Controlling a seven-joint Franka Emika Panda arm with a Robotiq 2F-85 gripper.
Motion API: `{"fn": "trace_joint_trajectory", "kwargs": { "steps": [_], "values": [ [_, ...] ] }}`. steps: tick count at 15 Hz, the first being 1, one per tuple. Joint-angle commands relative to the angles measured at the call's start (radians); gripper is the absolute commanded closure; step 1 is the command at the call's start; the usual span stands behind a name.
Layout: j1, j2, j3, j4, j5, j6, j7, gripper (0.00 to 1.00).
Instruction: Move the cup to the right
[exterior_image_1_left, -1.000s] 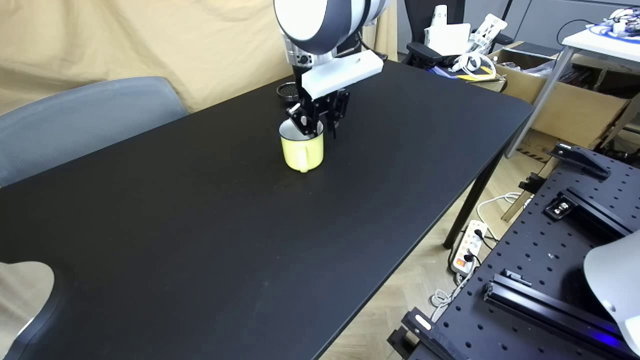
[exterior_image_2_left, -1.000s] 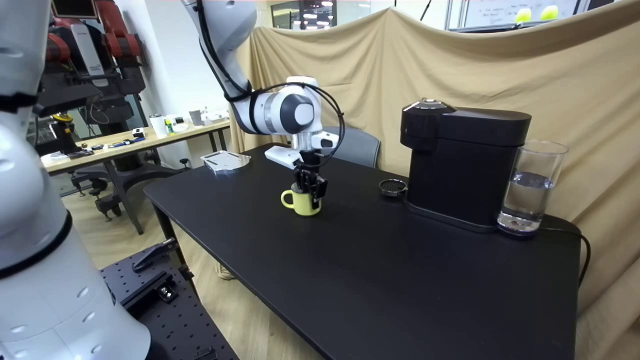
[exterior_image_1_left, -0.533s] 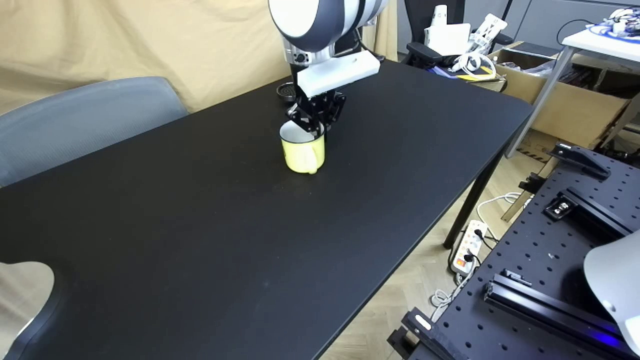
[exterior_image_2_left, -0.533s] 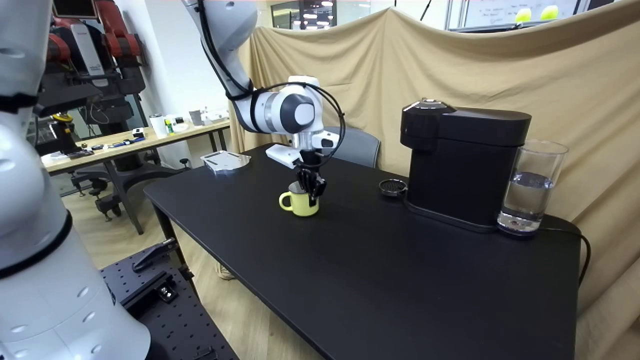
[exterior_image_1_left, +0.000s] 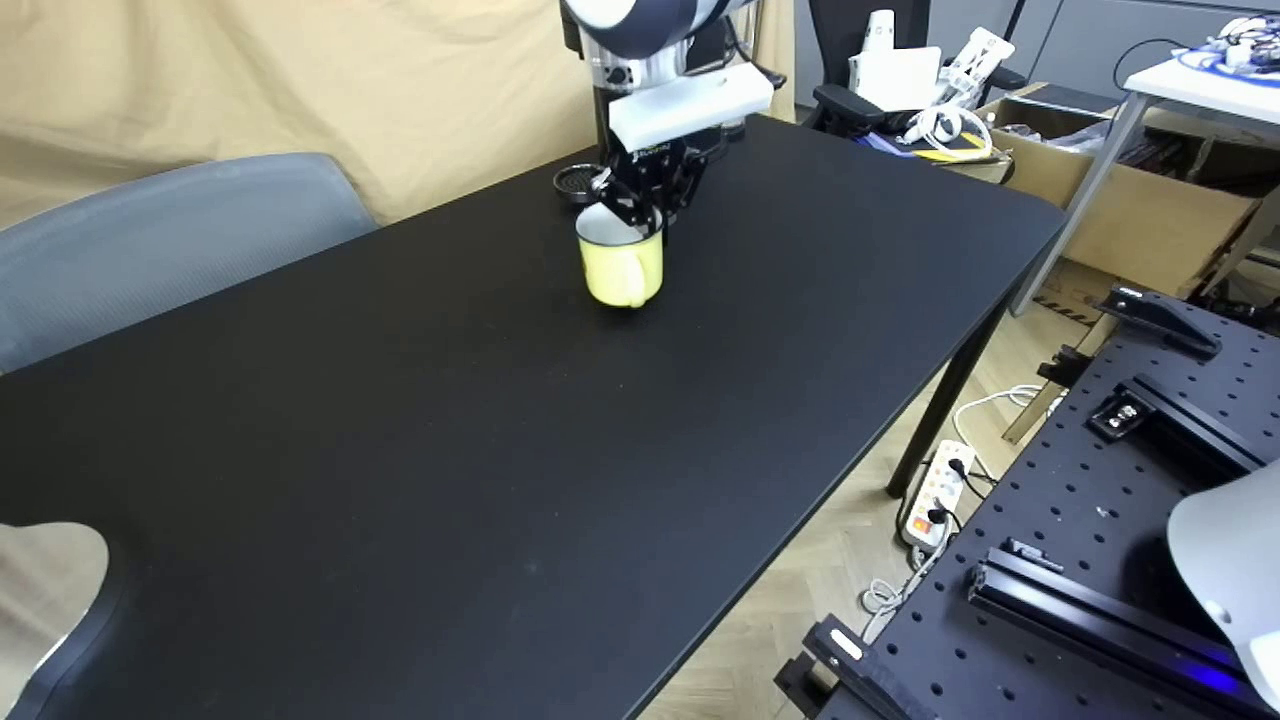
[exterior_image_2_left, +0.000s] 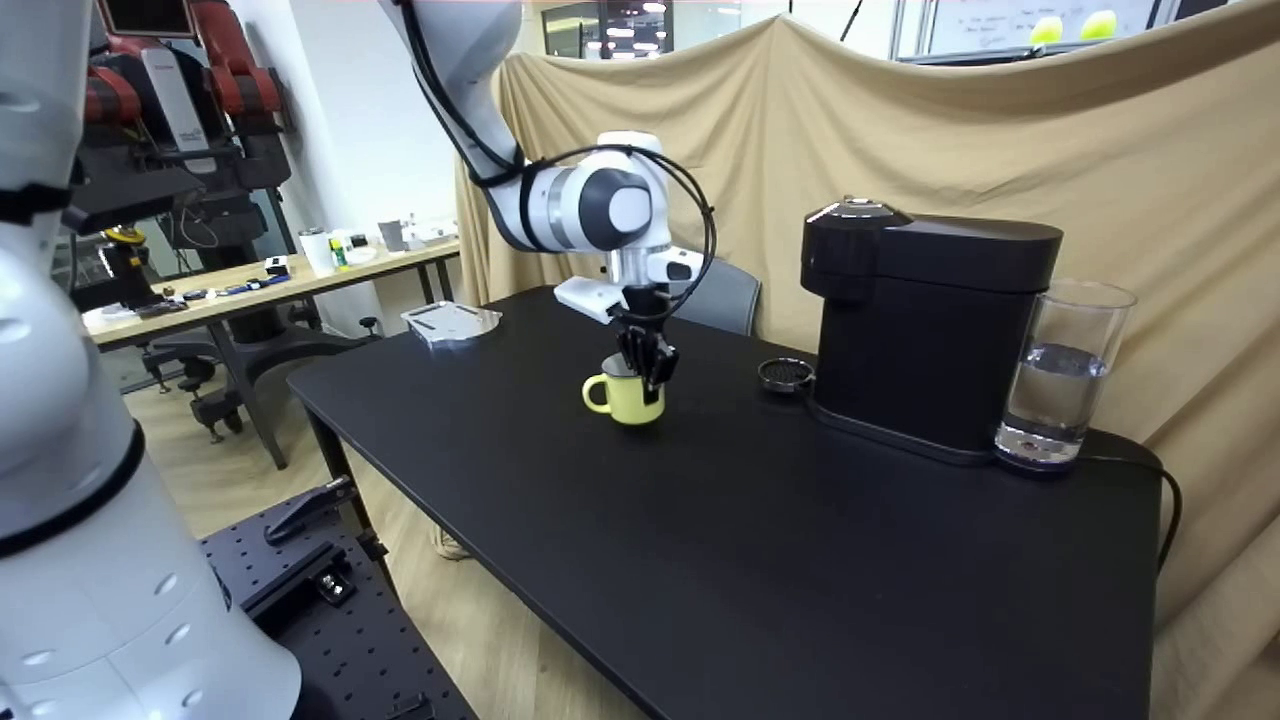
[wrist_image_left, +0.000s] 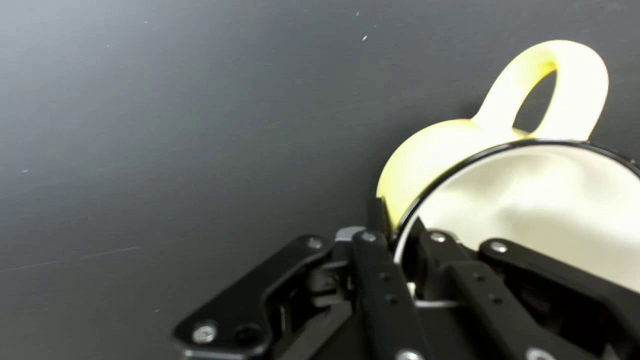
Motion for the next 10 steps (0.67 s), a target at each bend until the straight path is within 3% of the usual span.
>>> {"fn": "trace_joint_trajectory", "kwargs": {
  "steps": [1, 7, 10],
  "values": [
    [-0.026, -0.073, -0.060, 0.026, -0.019, -0.096, 0.042, 0.98],
    [-0.143, -0.057, -0.112, 0.074, 0.024, -0.204, 0.029, 0.98],
    [-0.185, -0.025, -0.111, 0.078, 0.050, -0.193, 0.025, 0.98]
  ]
}}
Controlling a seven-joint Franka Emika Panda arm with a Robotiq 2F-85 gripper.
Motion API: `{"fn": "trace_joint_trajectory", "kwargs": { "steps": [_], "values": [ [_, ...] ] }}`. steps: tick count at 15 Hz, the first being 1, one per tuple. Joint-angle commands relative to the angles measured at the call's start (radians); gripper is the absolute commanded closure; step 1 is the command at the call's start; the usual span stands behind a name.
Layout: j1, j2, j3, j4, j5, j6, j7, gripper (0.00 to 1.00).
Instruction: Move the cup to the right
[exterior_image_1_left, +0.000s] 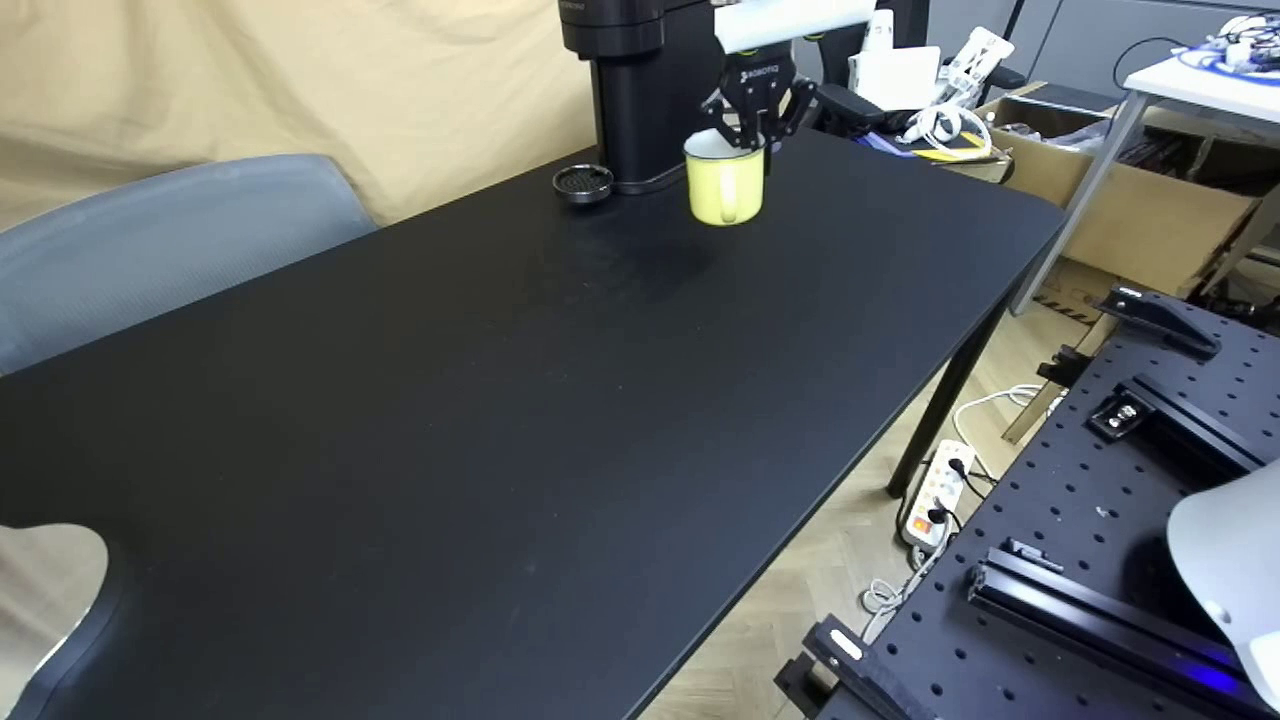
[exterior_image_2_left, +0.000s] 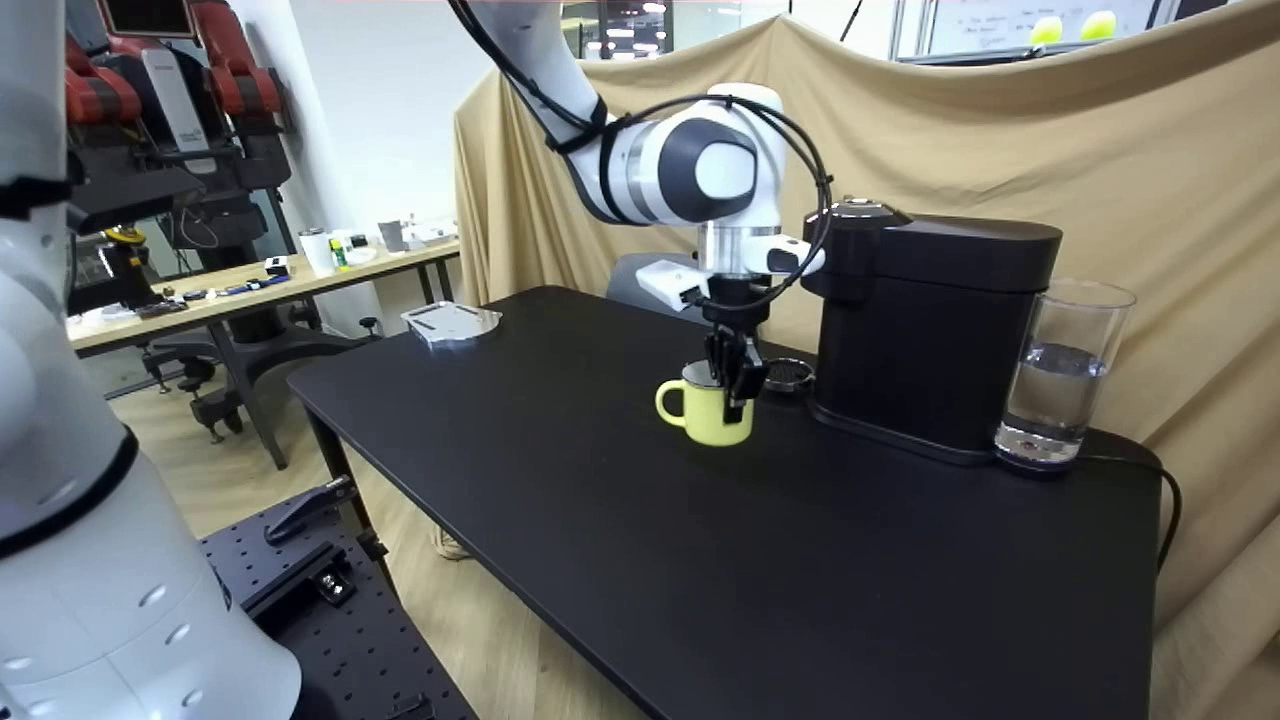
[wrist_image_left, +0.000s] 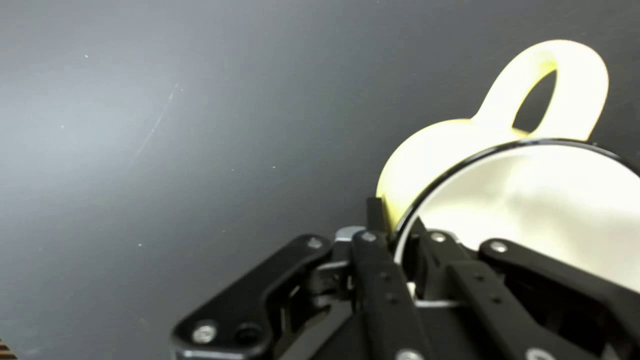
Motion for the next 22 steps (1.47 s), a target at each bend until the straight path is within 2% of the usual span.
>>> {"fn": "trace_joint_trajectory", "kwargs": {
  "steps": [1, 7, 14, 15, 17, 22],
  "values": [
    [-0.034, 0.042, 0.002, 0.038, 0.034, -0.007, 0.027, 0.98],
    [-0.059, 0.111, -0.001, 0.050, 0.100, 0.035, 0.036, 0.98],
    [-0.045, 0.142, -0.030, 0.044, 0.118, 0.130, 0.098, 0.98],
    [-0.045, 0.143, -0.033, 0.044, 0.119, 0.133, 0.104, 0.66],
    [-0.047, 0.142, -0.033, 0.045, 0.126, 0.126, 0.107, 0.58],
    [-0.039, 0.110, -0.032, 0.029, 0.135, 0.100, 0.113, 0.24]
  ]
}}
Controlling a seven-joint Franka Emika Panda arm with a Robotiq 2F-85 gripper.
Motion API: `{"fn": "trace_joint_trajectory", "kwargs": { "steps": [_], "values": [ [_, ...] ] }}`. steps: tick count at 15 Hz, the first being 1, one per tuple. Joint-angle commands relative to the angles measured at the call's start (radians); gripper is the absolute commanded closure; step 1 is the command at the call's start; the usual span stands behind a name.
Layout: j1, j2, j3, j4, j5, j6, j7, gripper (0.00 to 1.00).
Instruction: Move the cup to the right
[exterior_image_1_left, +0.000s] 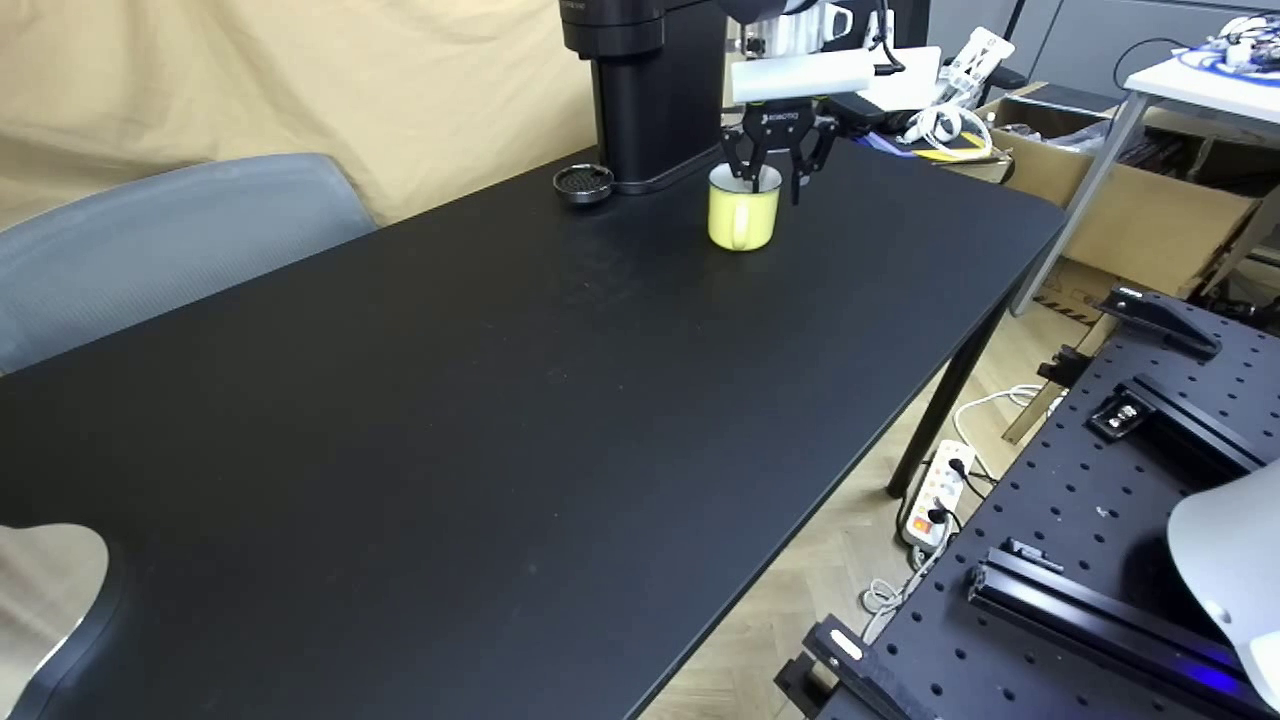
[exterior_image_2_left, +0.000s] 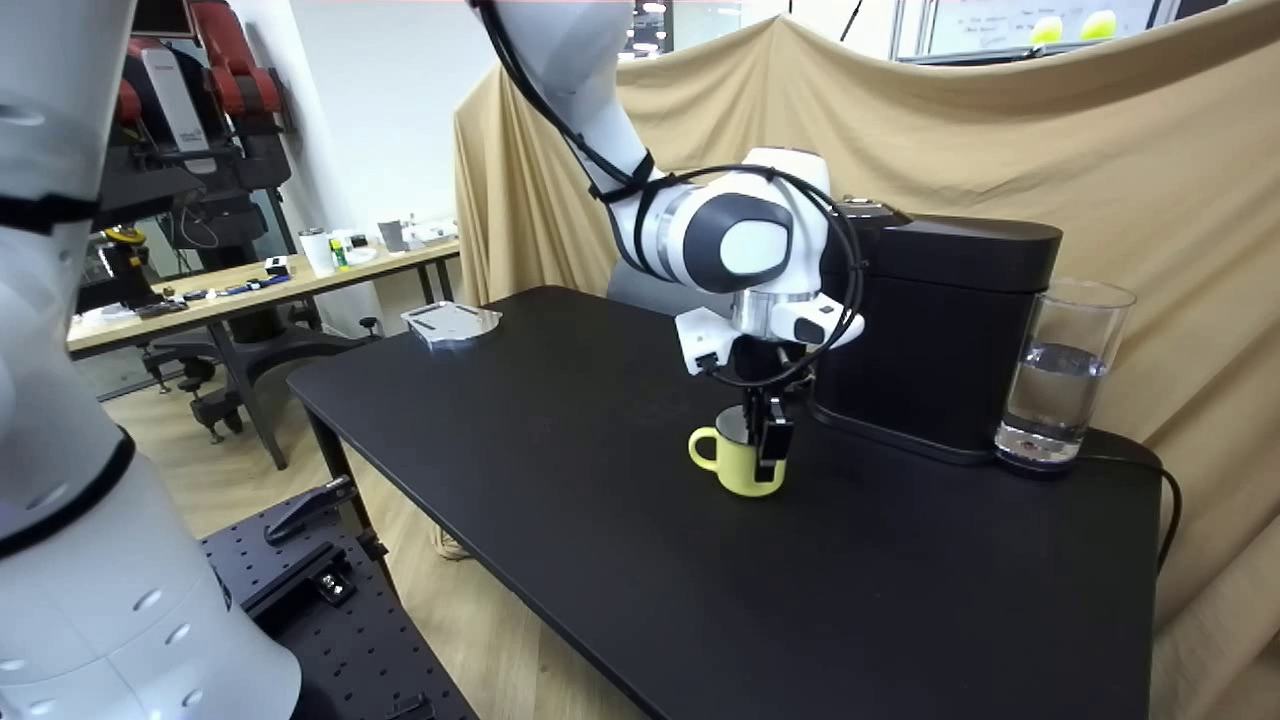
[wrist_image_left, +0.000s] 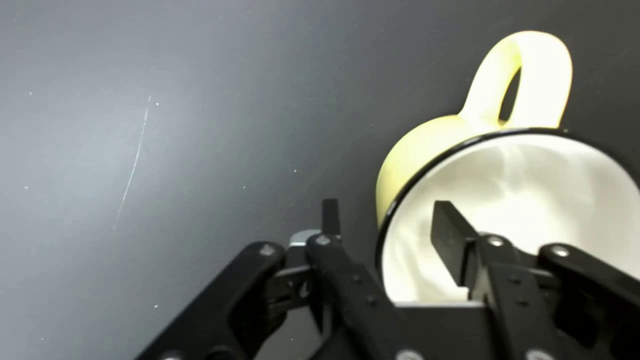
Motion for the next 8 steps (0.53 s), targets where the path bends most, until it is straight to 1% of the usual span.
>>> {"fn": "trace_joint_trajectory", "kwargs": {
  "steps": [1, 3, 4, 8],
  "values": [
    [0.018, -0.049, -0.003, -0.010, 0.011, -0.031, 0.039, 0.18],
    [0.037, -0.093, -0.010, -0.028, -0.001, -0.037, 0.057, 0.04],
    [0.048, -0.117, -0.013, -0.037, -0.010, -0.042, 0.069, 0.01],
    [0.082, -0.215, -0.012, -0.066, -0.058, -0.078, 0.111, 0.00]
  ]
}}
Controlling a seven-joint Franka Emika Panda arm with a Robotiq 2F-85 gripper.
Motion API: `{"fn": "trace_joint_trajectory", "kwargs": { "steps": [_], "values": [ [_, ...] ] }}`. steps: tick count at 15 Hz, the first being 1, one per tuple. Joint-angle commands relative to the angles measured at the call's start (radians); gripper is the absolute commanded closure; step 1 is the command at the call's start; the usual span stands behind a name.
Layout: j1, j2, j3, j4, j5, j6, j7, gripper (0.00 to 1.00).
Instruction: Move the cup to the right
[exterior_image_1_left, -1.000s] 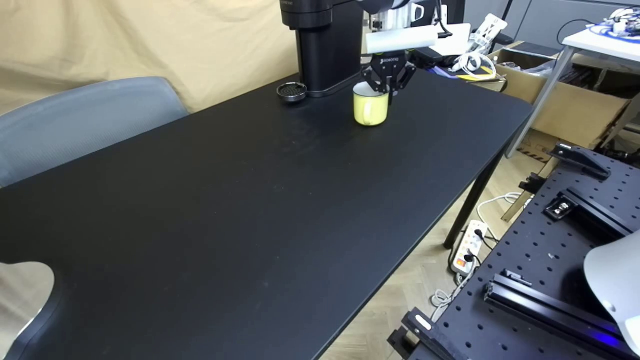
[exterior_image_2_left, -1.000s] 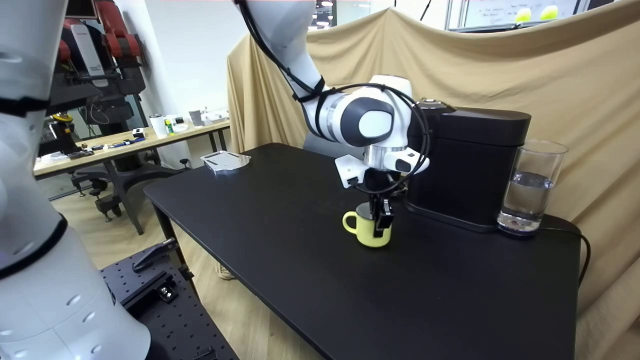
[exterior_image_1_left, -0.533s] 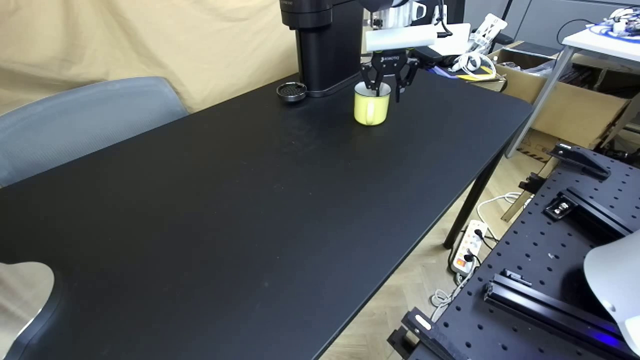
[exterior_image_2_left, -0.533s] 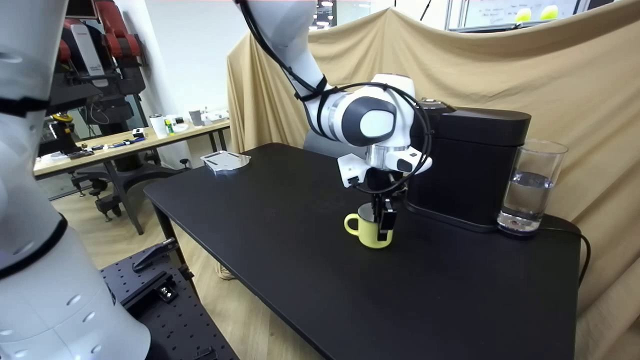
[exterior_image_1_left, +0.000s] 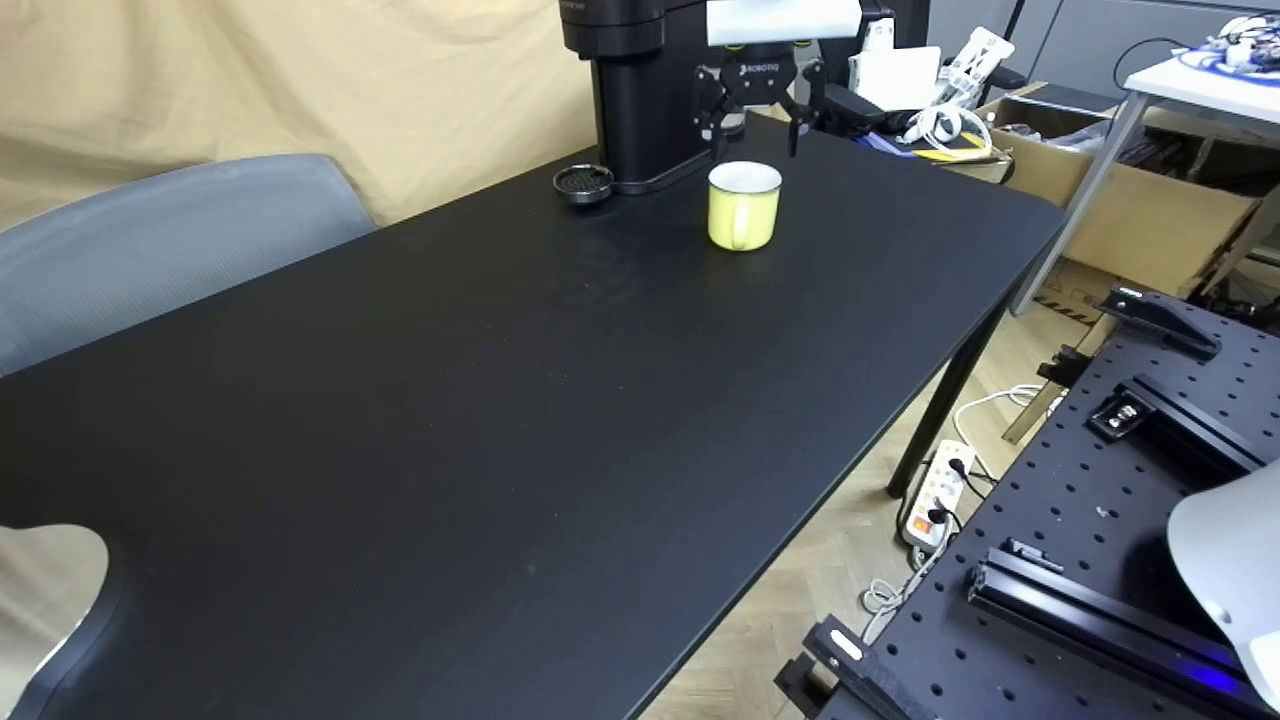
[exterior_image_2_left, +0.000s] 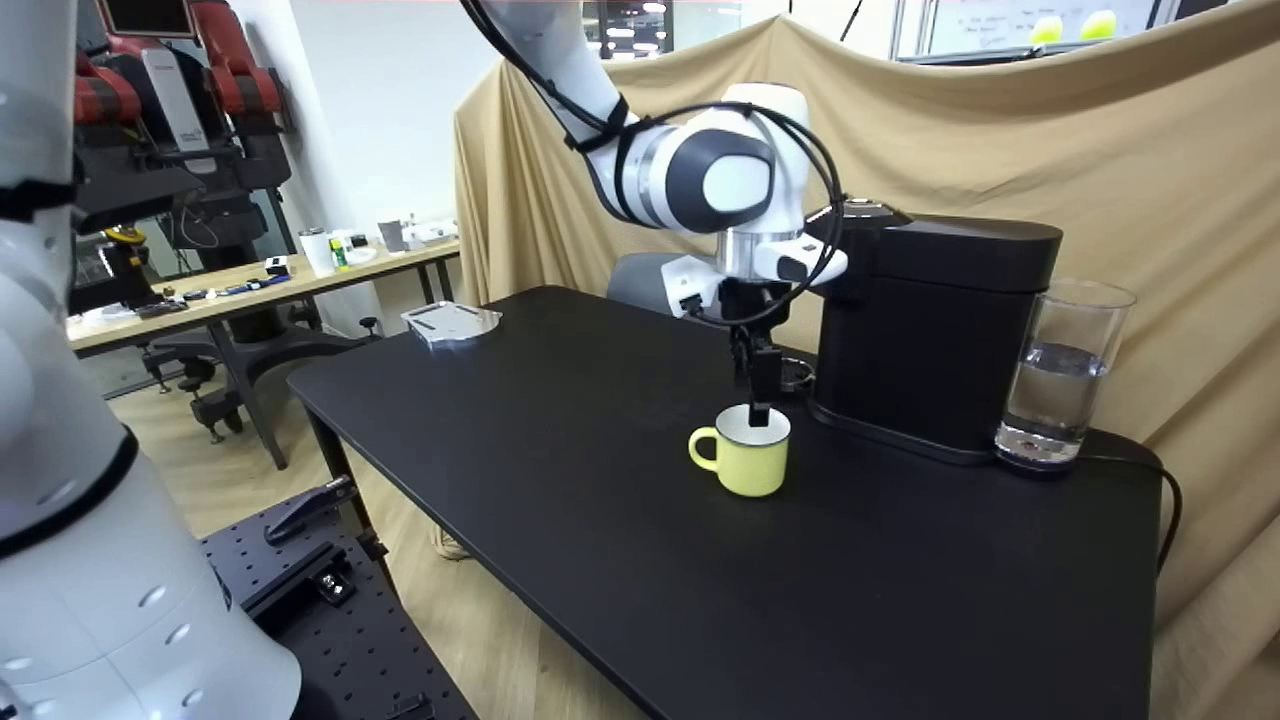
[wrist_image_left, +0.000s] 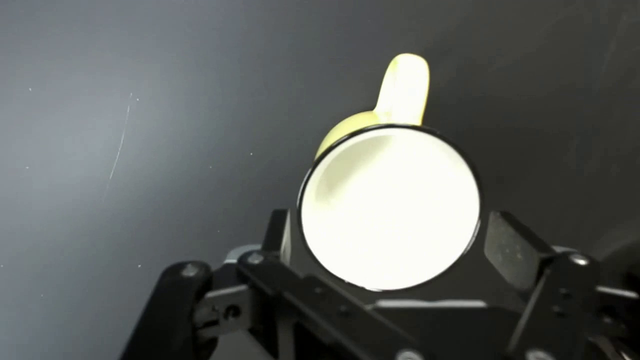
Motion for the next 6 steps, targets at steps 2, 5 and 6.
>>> {"fn": "trace_joint_trajectory", "kwargs": {
  "steps": [2, 5, 6],
  "values": [
    [0.041, -0.136, -0.007, -0.064, -0.081, -0.036, 0.095, 0.00],
    [0.043, -0.183, 0.008, -0.084, -0.125, -0.048, 0.120, 0.00],
    [0.041, -0.191, 0.013, -0.085, -0.133, -0.068, 0.126, 0.00]
  ]
}}
